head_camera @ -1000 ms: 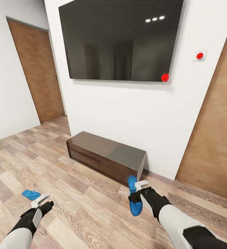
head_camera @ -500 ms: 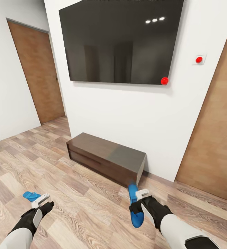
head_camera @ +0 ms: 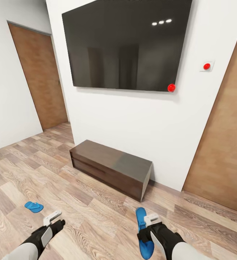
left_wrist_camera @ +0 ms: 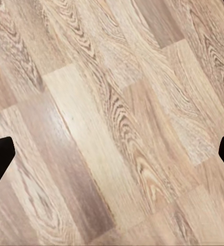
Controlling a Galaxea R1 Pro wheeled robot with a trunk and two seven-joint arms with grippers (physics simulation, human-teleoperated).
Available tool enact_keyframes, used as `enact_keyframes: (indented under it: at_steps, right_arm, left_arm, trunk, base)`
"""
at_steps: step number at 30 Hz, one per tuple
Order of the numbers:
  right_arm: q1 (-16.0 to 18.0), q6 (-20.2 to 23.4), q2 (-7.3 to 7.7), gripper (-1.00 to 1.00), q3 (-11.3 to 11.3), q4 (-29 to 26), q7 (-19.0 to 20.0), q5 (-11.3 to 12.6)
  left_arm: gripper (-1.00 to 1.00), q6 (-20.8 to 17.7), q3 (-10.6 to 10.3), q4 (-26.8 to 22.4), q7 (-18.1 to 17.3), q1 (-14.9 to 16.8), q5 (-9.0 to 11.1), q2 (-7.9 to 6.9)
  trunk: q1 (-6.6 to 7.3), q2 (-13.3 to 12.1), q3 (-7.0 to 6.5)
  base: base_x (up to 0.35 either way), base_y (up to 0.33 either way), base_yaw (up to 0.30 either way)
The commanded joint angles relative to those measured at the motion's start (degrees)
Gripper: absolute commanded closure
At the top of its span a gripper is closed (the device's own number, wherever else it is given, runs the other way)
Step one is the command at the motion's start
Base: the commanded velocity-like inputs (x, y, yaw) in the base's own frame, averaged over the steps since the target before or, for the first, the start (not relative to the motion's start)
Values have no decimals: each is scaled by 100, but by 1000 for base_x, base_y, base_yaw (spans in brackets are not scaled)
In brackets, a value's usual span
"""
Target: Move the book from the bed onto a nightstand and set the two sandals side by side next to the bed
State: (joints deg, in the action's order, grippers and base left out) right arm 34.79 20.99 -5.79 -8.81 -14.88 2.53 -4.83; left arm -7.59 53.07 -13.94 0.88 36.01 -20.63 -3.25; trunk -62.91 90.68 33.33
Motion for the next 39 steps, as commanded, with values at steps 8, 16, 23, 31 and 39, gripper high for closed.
enact_keyframes:
  at_steps: [8, 16, 23, 31, 39]
  right_arm:
    - [-289, -59, 118, 100, 2, 7, -2, -50]
    - [-426, -727, 274, 100, 6, 314, -14, -29]
    - [-456, -841, 370, 100, 12, 542, -16, -27]
    - [-472, -1097, 477, 100, 11, 605, -16, -21]
    - [-629, -1401, 533, 100, 11, 631, -15, -27]
  left_arm:
    - [-100, 406, 28, 364, 23, -104, -124, 13]
    - [-100, 814, 28, 459, 33, -542, -126, 17]
    - [-100, 1110, 29, 496, 35, -816, -131, 26]
    - [-100, 1286, 34, 505, 43, -984, -123, 33]
    - [-100, 1466, 36, 507, 44, -1166, -110, 34]
  trunk:
    - [177, -319, -139]
    - [353, -640, -283]
    - [506, -921, -408]
    - [682, -1242, -552]
    - [858, -1563, -695]
  base:
    - [0, 0, 0]
    - [0, 0, 0]
    - [0, 0, 0]
    - [0, 0, 0]
    - [0, 0, 0]
